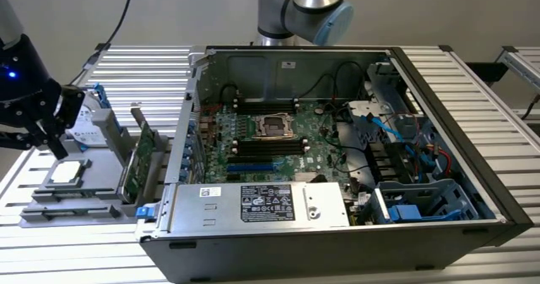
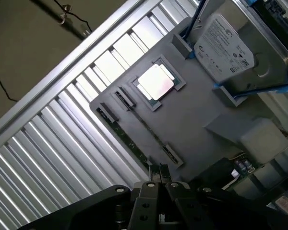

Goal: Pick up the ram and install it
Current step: 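Pick up the ram and move it above insertion slot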

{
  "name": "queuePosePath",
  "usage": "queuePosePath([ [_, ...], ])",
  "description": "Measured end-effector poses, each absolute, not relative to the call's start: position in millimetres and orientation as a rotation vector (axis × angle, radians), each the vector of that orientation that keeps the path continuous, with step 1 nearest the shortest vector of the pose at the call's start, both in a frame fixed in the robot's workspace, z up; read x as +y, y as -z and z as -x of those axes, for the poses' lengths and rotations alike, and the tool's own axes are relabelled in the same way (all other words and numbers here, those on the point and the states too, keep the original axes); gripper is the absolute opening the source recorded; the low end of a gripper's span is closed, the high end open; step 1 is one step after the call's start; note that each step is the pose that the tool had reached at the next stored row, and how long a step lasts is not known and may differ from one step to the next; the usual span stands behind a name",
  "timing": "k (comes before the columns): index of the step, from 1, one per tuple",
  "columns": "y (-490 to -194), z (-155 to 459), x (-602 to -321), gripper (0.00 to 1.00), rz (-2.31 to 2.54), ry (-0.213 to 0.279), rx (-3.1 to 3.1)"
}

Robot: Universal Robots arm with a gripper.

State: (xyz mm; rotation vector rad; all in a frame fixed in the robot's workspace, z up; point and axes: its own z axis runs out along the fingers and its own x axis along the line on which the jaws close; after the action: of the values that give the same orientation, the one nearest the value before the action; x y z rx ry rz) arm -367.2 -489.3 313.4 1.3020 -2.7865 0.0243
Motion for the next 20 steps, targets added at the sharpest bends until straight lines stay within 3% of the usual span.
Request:
queuePosePath([
  [20,-310.8,367.2,-489.4,0.11,-1.788,-0.043,-2.508],
])
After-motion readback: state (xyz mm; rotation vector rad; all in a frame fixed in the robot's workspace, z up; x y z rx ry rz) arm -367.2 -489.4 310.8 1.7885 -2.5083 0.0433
